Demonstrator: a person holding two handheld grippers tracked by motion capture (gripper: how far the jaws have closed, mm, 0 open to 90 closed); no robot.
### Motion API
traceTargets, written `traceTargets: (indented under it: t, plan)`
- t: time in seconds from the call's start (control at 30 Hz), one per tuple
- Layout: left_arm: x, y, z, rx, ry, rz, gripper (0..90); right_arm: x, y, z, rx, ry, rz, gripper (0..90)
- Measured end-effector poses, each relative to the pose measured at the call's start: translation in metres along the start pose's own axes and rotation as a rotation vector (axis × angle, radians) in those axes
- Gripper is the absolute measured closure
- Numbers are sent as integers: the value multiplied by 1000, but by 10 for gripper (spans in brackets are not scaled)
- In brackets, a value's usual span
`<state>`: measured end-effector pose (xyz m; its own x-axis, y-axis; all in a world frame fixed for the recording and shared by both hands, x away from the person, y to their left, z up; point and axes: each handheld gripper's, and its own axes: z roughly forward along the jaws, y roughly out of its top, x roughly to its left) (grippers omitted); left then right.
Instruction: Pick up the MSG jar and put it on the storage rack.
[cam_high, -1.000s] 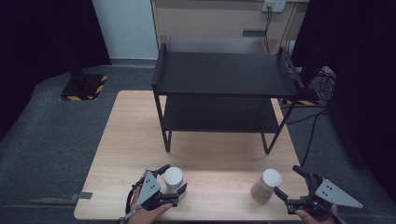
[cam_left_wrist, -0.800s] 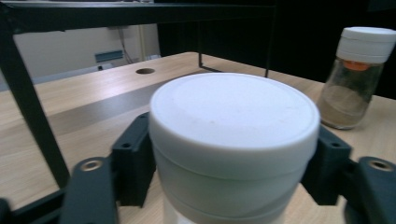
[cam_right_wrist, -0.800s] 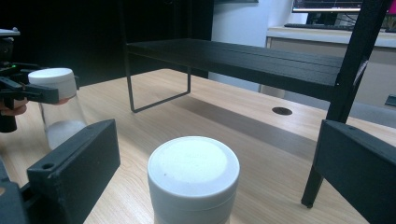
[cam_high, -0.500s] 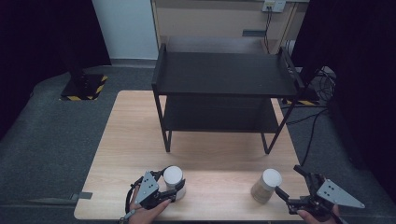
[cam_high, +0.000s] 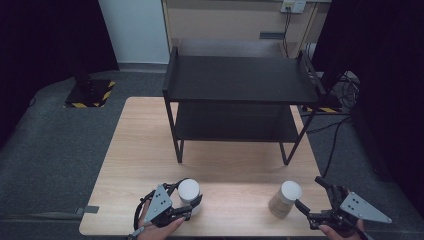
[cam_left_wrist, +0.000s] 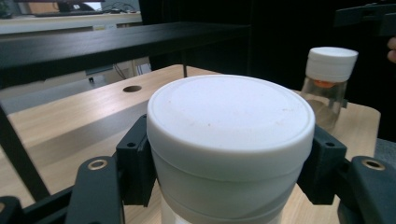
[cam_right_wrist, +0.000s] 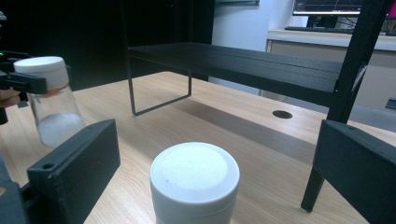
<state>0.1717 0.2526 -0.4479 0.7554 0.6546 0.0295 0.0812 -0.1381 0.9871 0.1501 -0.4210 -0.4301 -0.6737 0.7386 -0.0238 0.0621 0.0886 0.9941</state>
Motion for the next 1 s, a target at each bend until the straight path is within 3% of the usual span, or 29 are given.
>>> traceTargets:
  t: [0.17,0.43,0.6,1.0]
  plan:
    - [-2,18,-2,-28,-12,13,334,0,1,-1,-6,1,3,12]
    - [4,41,-3,-31,-35,25,334,-1,1,-1,-11,12,10,12]
    - [6,60,-1,-10,-58,57,334,-1,3,0,-10,16,7,11]
    - [14,88,2,-8,-105,54,334,-1,2,1,-4,24,14,10]
